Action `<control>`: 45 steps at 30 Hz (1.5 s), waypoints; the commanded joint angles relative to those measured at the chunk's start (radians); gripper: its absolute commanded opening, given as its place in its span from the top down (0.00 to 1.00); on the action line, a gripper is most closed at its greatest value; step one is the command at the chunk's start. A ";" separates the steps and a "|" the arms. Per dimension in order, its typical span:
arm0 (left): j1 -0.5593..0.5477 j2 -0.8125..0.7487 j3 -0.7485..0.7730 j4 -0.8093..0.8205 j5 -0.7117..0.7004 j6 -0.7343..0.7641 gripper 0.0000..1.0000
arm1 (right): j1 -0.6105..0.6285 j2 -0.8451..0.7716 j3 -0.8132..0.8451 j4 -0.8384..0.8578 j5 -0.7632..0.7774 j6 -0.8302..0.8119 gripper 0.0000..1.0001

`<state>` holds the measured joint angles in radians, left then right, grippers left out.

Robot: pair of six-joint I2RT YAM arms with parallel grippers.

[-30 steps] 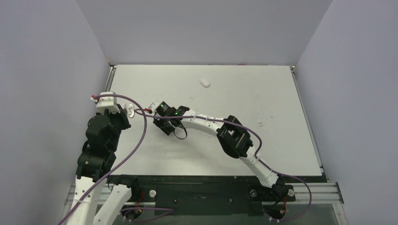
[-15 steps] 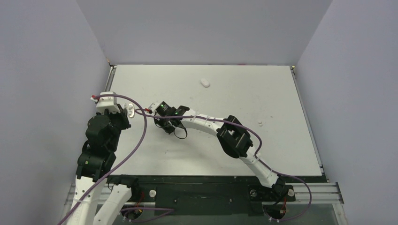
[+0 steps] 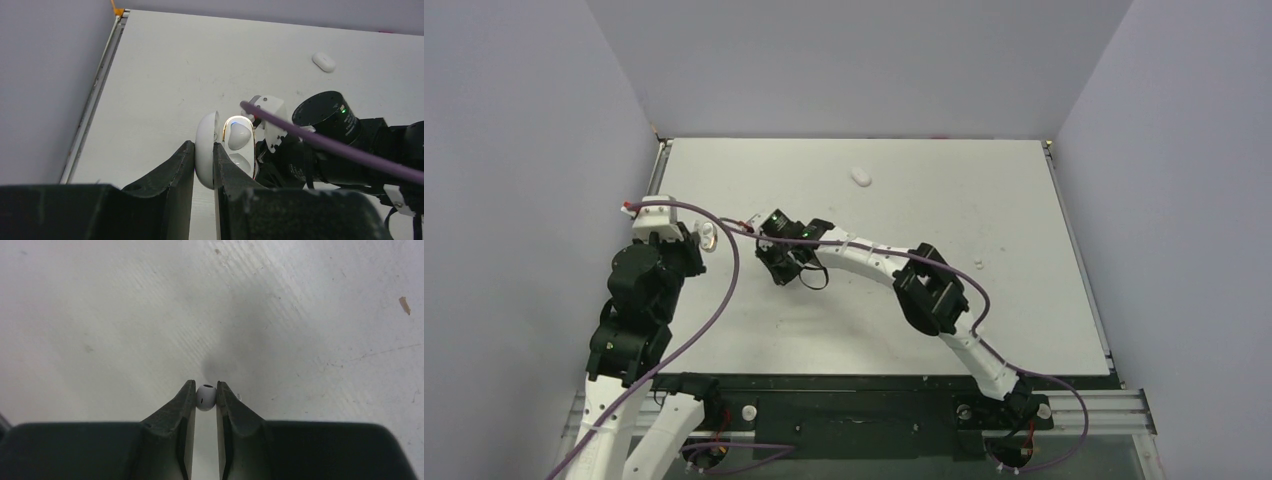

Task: Insert the wireless bluetooth earbuds into the charging case
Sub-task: Pick up the earbud from the center of the board, then place the earbud in the charging case.

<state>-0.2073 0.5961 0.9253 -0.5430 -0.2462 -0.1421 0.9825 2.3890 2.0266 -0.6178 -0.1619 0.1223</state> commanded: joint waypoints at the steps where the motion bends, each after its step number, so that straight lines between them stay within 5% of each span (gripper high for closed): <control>1: 0.003 -0.001 0.025 0.038 0.040 -0.002 1.00 | -0.046 -0.237 -0.042 0.048 -0.179 0.226 1.00; 11: 0.001 -0.037 -0.002 0.165 0.132 -0.017 1.00 | -0.167 -0.601 -0.281 0.385 -0.347 0.786 1.00; 19: 0.001 0.010 0.015 0.192 0.214 -0.093 1.00 | -0.143 -0.629 -0.307 0.881 -0.356 1.241 1.00; 27: 0.002 0.130 0.097 0.264 0.271 -0.122 1.00 | -0.077 -0.551 -0.189 0.874 -0.347 1.301 1.00; 45: 0.002 0.162 0.150 0.305 0.317 -0.090 1.00 | -0.073 -0.630 -0.294 0.760 -0.252 1.201 1.00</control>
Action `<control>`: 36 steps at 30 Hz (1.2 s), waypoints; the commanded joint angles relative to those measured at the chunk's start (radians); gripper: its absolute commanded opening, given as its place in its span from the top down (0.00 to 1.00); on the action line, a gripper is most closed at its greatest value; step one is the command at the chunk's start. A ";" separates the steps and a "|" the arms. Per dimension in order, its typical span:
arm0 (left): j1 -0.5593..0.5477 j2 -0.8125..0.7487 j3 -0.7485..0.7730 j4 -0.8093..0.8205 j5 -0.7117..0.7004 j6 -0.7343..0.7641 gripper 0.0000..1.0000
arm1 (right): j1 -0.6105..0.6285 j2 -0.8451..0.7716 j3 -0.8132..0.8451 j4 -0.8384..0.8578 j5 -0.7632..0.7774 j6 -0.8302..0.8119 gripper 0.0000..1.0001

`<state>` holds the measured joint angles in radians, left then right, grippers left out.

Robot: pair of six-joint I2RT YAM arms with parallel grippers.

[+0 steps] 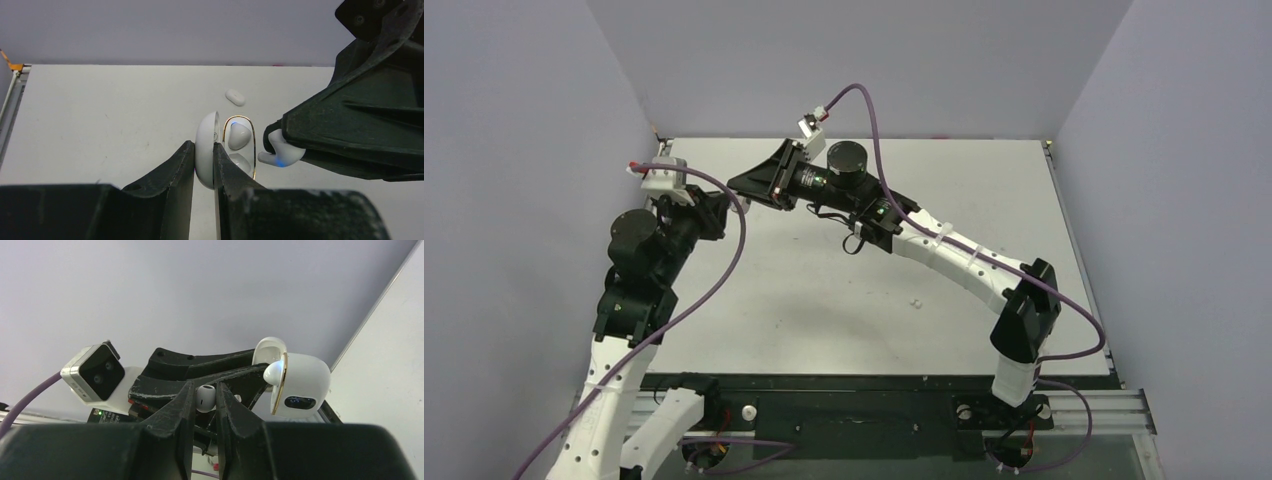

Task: Insert the wireless bluetooth earbuds into the charging case
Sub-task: Place the earbud in the charging case.

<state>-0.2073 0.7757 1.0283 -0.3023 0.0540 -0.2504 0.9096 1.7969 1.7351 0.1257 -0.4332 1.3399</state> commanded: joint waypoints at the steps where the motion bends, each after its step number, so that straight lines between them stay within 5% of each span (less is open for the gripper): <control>1: 0.001 -0.018 0.049 0.065 0.017 0.022 1.00 | 0.001 -0.036 -0.001 0.016 0.020 -0.018 1.00; 36: 0.000 -0.039 0.029 0.076 -0.015 0.032 1.00 | 0.022 -0.001 -0.065 0.079 0.063 -0.008 1.00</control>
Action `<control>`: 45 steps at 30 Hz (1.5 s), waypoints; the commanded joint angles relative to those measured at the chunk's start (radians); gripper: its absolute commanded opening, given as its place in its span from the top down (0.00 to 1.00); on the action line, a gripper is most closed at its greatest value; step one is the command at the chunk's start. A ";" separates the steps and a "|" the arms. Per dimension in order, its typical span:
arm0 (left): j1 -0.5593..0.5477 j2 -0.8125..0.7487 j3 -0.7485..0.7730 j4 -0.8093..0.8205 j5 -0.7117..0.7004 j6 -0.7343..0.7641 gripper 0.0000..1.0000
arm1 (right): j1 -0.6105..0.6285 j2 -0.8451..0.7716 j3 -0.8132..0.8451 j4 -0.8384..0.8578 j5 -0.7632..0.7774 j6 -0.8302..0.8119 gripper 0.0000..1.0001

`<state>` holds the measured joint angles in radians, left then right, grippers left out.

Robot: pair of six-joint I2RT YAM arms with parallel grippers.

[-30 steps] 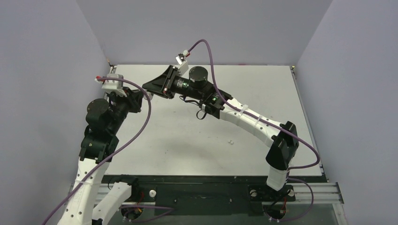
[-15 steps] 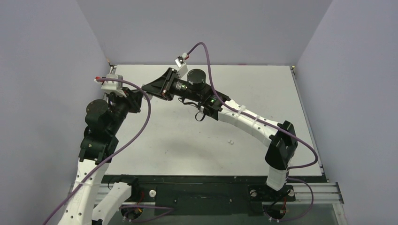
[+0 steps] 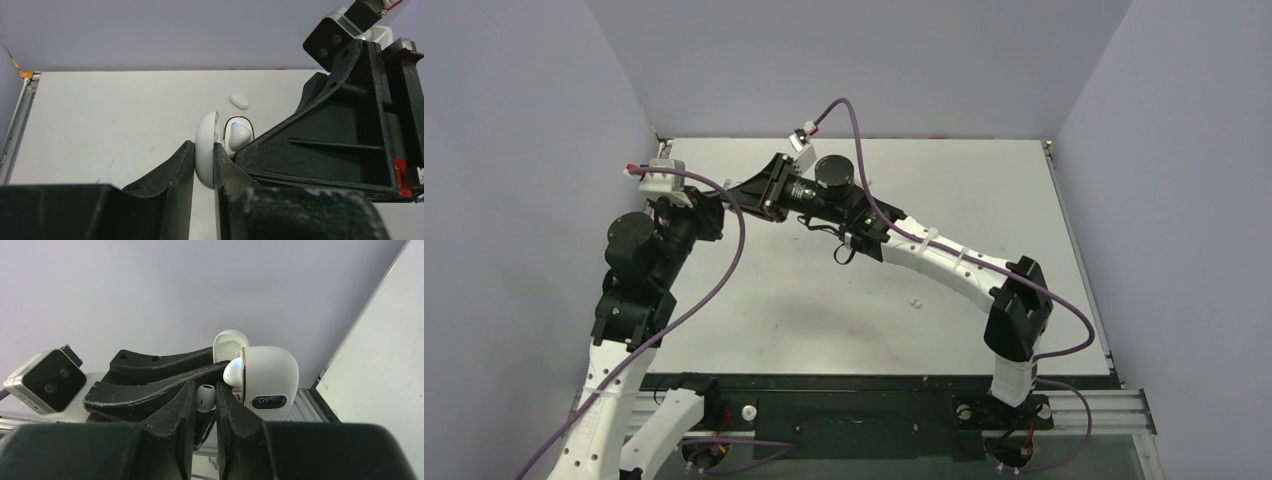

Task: Insert the wireless bluetooth earbuds into the charging case
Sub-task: Place the earbud in the charging case.

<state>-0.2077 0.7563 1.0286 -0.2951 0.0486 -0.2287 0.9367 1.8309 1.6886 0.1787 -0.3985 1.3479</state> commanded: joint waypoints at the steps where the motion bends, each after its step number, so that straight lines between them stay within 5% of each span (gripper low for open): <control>1: 0.000 -0.022 0.028 0.069 -0.008 0.018 1.00 | -0.006 -0.037 -0.018 0.026 0.032 -0.019 1.00; 32: -0.001 -0.026 0.062 0.042 0.013 -0.036 1.00 | -0.007 -0.045 -0.022 0.036 0.056 -0.054 1.00; 45: 0.001 -0.039 0.060 0.059 0.000 -0.052 1.00 | 0.005 -0.072 -0.019 -0.084 0.104 -0.164 1.00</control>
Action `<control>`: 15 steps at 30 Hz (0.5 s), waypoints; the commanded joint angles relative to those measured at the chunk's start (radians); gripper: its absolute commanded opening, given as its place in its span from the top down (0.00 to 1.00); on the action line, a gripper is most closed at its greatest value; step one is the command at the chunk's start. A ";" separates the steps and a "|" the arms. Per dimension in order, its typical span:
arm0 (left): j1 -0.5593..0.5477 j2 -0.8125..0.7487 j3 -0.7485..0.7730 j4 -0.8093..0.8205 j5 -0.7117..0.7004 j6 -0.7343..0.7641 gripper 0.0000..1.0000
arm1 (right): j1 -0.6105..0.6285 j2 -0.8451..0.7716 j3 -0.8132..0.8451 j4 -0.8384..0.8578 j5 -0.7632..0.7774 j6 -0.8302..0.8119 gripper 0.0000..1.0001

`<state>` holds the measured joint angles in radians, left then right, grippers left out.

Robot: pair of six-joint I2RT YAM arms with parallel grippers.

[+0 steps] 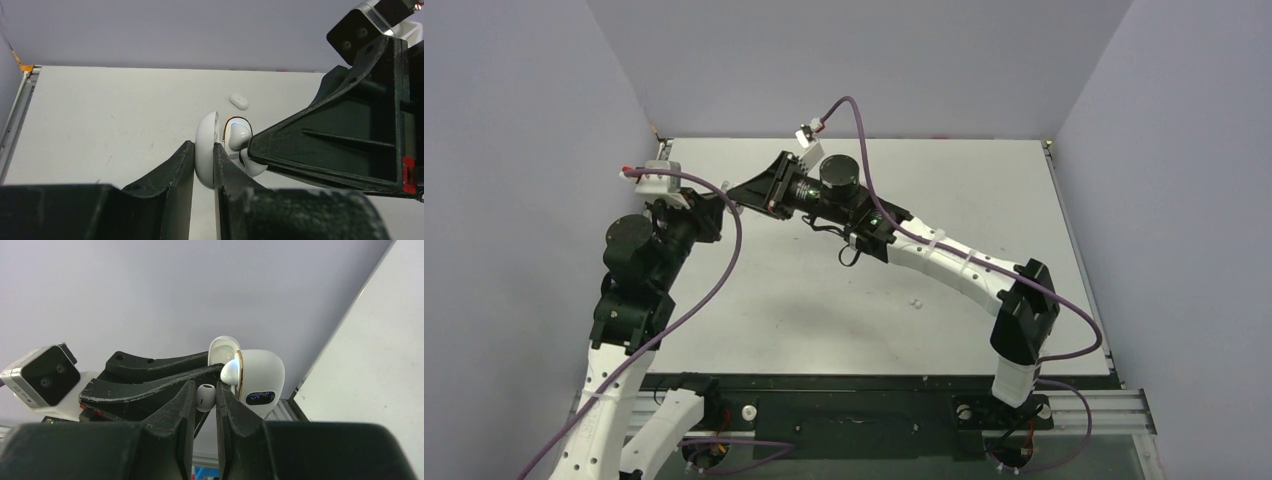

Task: Insert the wireless bluetooth earbuds into the charging case
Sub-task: Place the earbud in the charging case.

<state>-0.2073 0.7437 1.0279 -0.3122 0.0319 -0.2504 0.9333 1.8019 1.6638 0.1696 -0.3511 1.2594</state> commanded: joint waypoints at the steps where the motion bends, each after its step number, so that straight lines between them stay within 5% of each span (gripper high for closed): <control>1: 0.000 -0.025 0.061 0.078 0.018 -0.033 1.00 | 0.010 -0.045 0.011 -0.080 0.062 -0.084 1.00; 15: -0.001 -0.026 0.062 0.085 0.030 -0.032 1.00 | 0.039 0.022 0.081 -0.044 0.024 -0.060 1.00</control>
<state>-0.2073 0.7383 1.0290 -0.3130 0.0368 -0.2619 0.9554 1.7935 1.6917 0.1211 -0.3214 1.2118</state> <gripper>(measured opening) 0.147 0.134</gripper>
